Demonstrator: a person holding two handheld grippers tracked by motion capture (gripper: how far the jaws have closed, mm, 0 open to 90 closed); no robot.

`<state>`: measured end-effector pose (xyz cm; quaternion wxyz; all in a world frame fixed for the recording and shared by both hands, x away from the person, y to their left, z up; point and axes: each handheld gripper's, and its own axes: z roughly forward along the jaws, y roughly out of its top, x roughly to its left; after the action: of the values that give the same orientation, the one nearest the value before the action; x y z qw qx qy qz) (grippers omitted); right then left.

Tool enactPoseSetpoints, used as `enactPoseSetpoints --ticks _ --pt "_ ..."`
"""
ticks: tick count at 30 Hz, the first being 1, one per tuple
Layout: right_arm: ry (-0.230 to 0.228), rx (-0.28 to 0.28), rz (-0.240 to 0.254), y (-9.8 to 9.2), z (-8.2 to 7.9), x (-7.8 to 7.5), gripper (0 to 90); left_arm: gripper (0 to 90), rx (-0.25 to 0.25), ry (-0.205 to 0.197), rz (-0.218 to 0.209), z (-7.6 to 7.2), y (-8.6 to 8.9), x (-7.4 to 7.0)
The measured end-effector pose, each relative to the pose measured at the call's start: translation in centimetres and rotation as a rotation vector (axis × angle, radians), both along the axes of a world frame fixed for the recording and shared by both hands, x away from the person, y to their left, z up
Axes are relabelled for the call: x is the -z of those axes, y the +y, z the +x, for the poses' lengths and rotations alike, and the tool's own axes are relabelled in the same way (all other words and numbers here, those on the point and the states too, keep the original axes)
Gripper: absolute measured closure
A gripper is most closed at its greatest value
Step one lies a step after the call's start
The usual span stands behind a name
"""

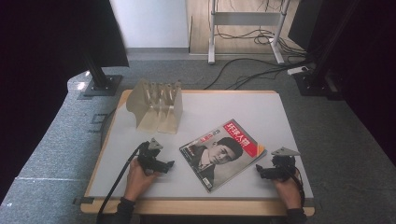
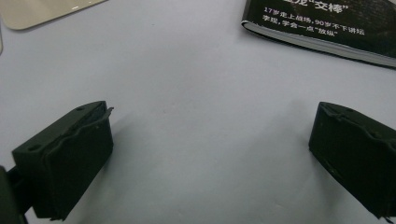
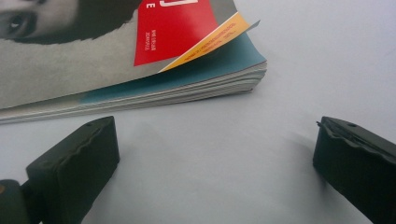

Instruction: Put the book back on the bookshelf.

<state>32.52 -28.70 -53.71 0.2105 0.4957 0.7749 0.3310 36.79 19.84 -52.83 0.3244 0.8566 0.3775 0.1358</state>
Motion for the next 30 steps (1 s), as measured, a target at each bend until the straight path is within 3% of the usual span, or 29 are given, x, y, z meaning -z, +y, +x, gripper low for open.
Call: enactPoseSetpoints --ticks 13,18,20,25,30 --pt "0.005 0.001 0.003 0.0 0.0 -0.1 0.0 0.0 0.001 0.001 -0.001 0.0 0.0 0.0" --pt "0.020 -0.011 -0.011 -0.1 0.0 -0.6 1.5 0.0 0.036 0.026 -0.016 0.2 0.0 -0.5" --pt "0.006 -0.017 -0.011 -0.1 -0.1 -1.1 1.6 0.0 0.053 0.009 0.012 0.4 -0.4 -1.2" --pt "-0.015 -0.067 0.008 0.4 0.5 -2.3 1.7 0.0 0.102 0.013 0.004 1.6 -1.8 -2.7" --pt "-0.018 -0.127 -0.004 1.9 1.7 -3.0 1.6 0.0 0.137 0.006 0.008 3.1 -3.5 -3.4"
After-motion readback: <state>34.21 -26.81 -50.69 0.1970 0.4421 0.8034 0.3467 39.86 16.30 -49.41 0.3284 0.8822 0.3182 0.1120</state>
